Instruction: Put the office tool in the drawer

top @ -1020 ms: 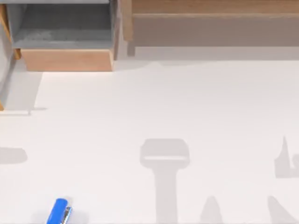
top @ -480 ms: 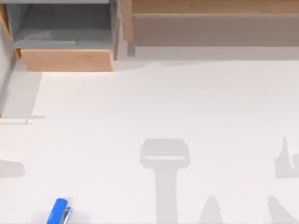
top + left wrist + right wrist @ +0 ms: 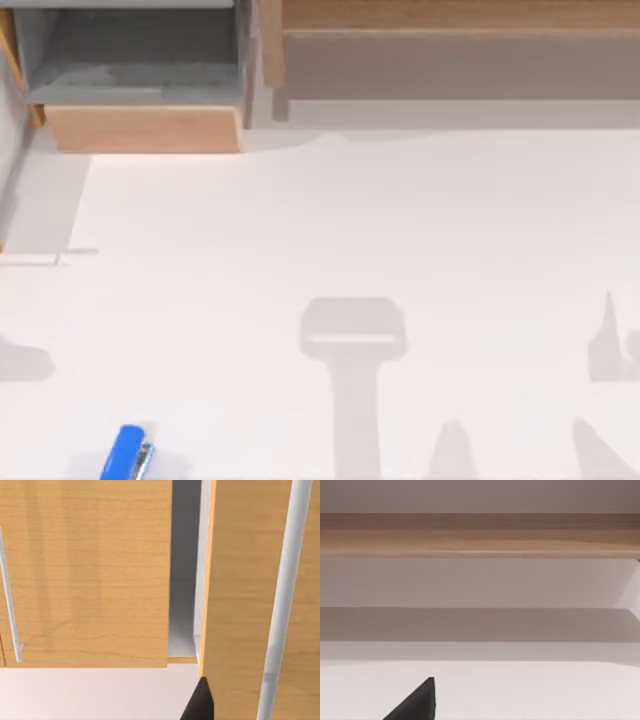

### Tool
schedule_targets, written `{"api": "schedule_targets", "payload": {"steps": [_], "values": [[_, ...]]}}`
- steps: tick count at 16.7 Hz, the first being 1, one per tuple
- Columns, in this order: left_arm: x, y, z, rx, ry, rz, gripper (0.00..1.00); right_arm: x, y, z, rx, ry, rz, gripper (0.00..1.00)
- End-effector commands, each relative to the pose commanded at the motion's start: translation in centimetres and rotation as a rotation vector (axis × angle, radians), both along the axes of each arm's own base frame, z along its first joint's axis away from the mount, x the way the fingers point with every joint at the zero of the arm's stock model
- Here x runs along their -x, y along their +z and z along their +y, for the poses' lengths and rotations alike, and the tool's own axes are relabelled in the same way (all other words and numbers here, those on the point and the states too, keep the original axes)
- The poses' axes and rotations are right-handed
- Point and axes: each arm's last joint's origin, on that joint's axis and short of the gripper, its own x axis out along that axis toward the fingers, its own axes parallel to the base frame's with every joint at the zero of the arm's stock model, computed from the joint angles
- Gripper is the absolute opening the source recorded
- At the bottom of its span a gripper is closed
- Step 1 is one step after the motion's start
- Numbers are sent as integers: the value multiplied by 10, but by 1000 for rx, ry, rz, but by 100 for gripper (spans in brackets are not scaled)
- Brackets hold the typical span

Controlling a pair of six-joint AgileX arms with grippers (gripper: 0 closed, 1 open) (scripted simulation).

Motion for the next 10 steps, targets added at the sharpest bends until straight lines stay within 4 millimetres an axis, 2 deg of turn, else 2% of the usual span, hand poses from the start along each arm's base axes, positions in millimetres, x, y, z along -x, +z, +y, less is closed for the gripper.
{"api": "schedule_targets", "payload": {"steps": [3, 10], "values": [[0, 0, 0, 0, 0, 0, 98, 0, 0, 0, 0, 0, 0, 100], [0, 0, 0, 0, 0, 0, 100, 0, 0, 0, 0, 0, 0, 100]]}}
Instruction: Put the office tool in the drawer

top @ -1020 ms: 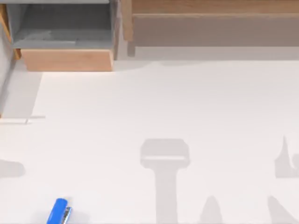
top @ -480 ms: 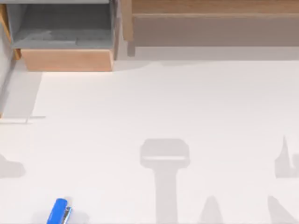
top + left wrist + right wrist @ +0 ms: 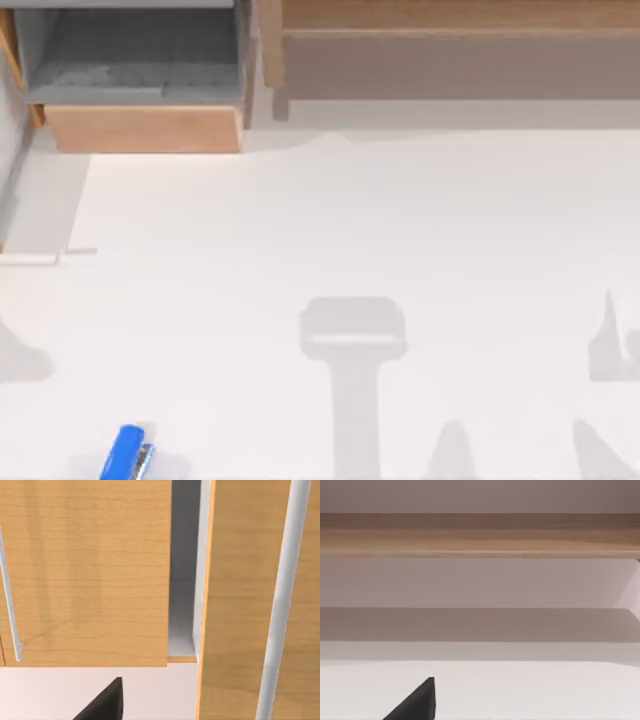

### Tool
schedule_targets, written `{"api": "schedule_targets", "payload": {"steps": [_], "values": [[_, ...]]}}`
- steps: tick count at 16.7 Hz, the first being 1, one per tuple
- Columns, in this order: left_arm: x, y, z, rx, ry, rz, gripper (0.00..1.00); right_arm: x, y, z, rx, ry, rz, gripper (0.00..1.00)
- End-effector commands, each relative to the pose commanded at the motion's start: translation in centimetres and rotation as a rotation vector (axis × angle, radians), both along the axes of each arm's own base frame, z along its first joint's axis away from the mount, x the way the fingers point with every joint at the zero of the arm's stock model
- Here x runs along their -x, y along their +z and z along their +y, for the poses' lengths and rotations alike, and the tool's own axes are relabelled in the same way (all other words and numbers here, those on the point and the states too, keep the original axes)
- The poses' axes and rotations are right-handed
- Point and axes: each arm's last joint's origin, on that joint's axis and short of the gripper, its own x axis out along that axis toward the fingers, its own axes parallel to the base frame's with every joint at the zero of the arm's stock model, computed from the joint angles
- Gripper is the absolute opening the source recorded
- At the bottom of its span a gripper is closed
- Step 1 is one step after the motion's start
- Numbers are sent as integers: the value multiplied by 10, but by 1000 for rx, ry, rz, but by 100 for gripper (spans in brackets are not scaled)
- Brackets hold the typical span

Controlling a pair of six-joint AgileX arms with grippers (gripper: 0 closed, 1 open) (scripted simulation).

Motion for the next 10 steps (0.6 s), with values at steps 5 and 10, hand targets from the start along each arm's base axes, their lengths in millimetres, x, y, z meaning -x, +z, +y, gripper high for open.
{"api": "schedule_targets", "payload": {"steps": [5, 10], "values": [[9, 0, 0, -1, 0, -1, 100, 0, 0, 0, 0, 0, 0, 100], [19, 0, 0, -1, -1, -1, 100, 0, 0, 0, 0, 0, 0, 100]]}}
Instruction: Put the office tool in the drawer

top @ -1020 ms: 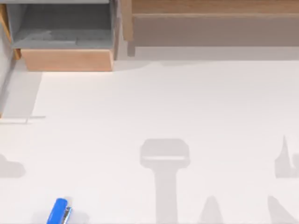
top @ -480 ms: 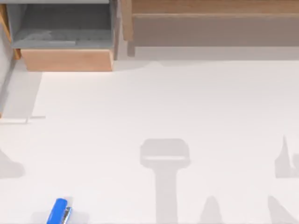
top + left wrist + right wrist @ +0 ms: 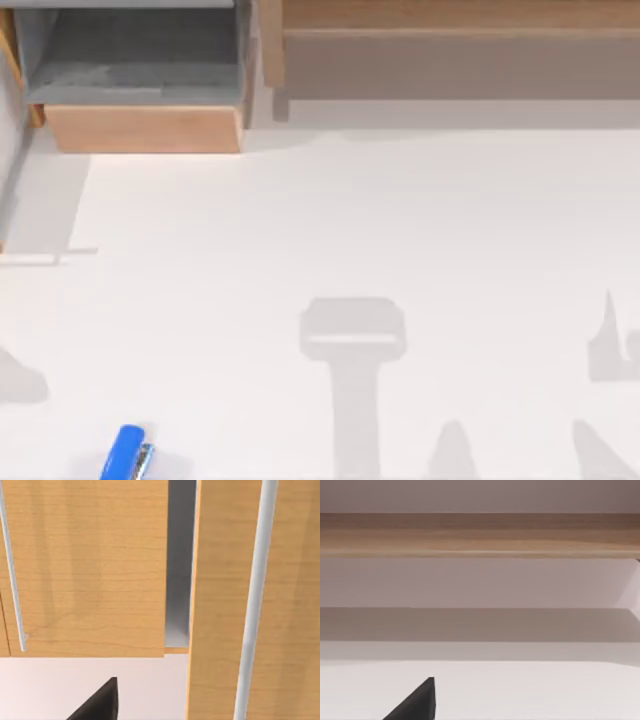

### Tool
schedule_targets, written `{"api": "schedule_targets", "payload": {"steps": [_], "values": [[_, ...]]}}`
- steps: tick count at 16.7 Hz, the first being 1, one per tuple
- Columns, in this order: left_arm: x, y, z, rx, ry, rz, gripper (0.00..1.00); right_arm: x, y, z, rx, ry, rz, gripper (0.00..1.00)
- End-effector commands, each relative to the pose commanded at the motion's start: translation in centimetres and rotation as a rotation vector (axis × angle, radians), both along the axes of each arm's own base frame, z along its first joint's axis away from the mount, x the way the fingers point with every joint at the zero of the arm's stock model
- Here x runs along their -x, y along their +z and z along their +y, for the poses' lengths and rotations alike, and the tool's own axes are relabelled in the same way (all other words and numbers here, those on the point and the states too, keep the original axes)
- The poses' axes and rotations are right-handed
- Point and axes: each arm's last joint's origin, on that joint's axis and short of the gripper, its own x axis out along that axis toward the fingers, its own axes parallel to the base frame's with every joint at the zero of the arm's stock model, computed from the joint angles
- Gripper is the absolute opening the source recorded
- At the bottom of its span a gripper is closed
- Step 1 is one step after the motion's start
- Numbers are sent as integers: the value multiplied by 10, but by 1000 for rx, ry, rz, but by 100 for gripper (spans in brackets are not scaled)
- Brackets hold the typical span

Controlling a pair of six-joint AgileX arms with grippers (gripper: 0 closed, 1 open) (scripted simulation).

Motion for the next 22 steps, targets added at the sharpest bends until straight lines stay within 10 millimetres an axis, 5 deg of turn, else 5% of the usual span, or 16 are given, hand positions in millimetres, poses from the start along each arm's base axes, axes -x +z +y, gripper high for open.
{"api": "schedule_targets", "payload": {"steps": [6, 12, 17, 22], "values": [[-2, 4, 0, 66, 21, 32, 100, 0, 0, 0, 0, 0, 0, 100], [-8, 12, -12, 397, 89, 238, 100, 0, 0, 0, 0, 0, 0, 100], [-14, 21, -52, 776, 167, 562, 100, 0, 0, 0, 0, 0, 0, 100], [-12, 40, -118, 1029, 298, 890, 100, 0, 0, 0, 0, 0, 0, 100]]}}
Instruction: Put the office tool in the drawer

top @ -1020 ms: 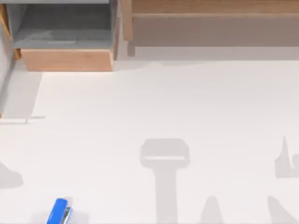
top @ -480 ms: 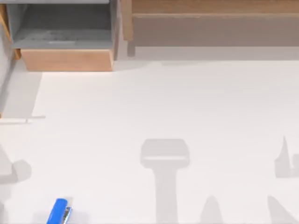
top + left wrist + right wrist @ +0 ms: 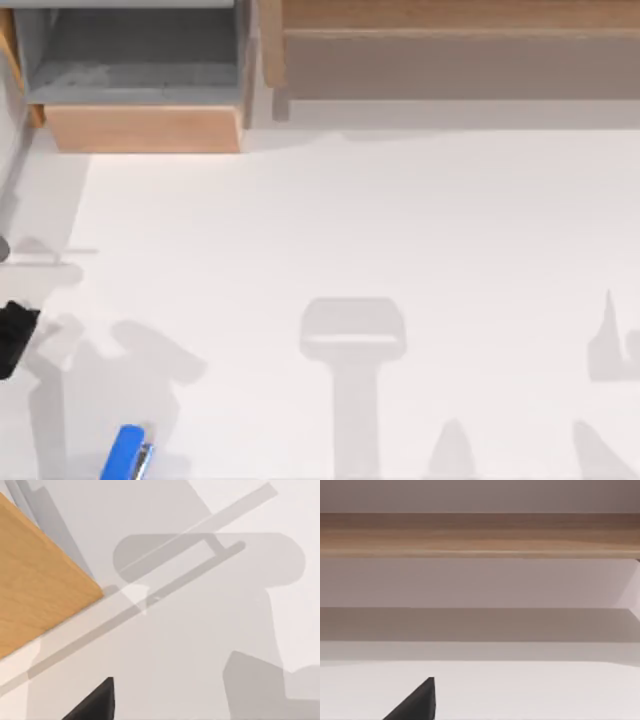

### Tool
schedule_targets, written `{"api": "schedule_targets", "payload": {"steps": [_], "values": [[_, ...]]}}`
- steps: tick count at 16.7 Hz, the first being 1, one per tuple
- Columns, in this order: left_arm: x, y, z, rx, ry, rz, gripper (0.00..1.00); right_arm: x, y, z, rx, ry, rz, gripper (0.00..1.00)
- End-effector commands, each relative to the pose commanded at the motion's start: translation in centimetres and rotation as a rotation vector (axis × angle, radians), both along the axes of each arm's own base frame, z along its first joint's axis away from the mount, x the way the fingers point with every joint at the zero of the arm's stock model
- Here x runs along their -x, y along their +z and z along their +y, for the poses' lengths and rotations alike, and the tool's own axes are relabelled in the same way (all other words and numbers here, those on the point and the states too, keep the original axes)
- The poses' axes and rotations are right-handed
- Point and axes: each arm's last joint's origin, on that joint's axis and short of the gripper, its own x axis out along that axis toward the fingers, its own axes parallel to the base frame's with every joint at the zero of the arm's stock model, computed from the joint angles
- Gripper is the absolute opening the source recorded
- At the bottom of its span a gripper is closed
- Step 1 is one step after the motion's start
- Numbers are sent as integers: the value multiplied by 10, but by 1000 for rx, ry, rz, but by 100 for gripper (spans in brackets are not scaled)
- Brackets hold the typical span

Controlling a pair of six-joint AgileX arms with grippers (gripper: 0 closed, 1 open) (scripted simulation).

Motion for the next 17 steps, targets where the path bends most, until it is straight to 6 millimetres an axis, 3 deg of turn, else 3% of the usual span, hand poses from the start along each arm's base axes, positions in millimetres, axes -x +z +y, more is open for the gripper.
{"api": "schedule_targets", "payload": {"steps": [8, 12, 17], "values": [[51, 29, -97, 62, 162, 449, 100, 0, 0, 0, 0, 0, 0, 100], [82, 38, -125, 10, 247, 533, 100, 0, 0, 0, 0, 0, 0, 100], [111, 43, -143, -23, 308, 538, 100, 0, 0, 0, 0, 0, 0, 100]]}}
